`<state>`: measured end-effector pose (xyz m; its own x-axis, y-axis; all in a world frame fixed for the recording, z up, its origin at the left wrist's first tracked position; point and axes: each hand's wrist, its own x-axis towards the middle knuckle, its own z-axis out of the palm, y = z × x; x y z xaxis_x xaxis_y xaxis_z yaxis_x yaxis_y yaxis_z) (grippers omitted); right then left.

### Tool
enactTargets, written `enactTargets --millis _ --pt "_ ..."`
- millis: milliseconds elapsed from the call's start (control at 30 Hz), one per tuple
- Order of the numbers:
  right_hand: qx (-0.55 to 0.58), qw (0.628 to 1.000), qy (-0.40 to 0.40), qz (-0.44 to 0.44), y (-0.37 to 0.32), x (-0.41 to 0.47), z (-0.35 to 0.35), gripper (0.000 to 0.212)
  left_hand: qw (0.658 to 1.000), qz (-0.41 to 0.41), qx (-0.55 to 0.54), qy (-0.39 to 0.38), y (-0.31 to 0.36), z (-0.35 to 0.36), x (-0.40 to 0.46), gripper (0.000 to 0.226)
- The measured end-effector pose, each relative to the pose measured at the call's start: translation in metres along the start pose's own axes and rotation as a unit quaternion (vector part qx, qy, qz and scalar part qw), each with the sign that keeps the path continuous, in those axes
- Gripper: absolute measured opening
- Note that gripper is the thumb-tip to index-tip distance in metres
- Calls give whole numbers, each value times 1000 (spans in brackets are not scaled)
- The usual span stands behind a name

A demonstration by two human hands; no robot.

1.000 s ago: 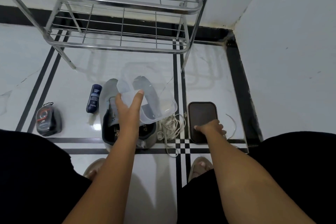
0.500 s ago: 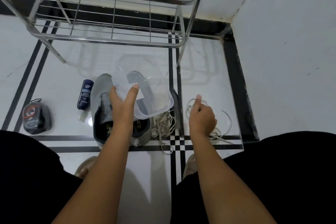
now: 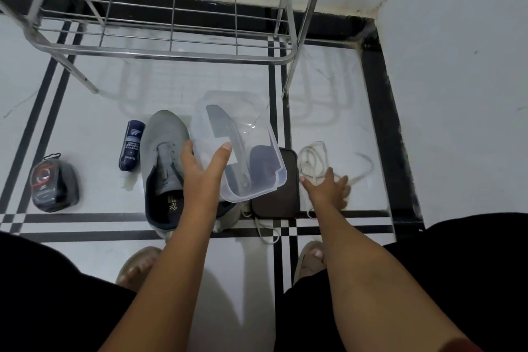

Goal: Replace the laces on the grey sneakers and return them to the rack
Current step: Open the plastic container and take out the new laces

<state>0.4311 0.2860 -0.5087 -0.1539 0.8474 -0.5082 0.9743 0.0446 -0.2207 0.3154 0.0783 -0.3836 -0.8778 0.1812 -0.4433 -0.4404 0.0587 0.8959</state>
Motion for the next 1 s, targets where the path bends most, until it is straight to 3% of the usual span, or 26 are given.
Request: enactTargets --millis 100,133,233,367,533,600,667,767,833,933,1000 --pt "-24 992 79 -94 1 3 7 32 1000 -4 11 0 -3 0 2 79" --pt "-23 990 93 -105 1 2 8 26 1000 -6 14 0 -4 0 3 81" --pt "-24 991 100 -83 -3 -2 5 22 999 -9 31 -4 -5 1 5 87" --pt "133 987 85 -20 -33 -13 -31 16 998 -7 61 -13 -7 1 4 89" --pt "100 974 -80 -185 -104 -58 -106 14 995 11 96 -17 3 3 -2 83" --pt "70 948 -210 -230 -123 -83 -135 7 995 19 96 -19 8 2 -7 84" --pt "-24 911 -313 -269 -127 -111 -151 13 996 23 84 -35 11 0 -12 84" --pt "-76 874 -396 -272 -120 -142 -141 25 992 -7 89 -93 21 -7 -24 84" --pt "-11 900 -342 -268 -117 -159 -123 18 984 -30 94 -148 30 -13 -40 88" --pt "34 938 -205 -279 -116 -187 -112 2 977 -46 92 -185 38 -21 -55 73" --pt "-23 926 -225 -303 -118 -201 -119 11 979 -63 100 -167 42 -25 -57 86"
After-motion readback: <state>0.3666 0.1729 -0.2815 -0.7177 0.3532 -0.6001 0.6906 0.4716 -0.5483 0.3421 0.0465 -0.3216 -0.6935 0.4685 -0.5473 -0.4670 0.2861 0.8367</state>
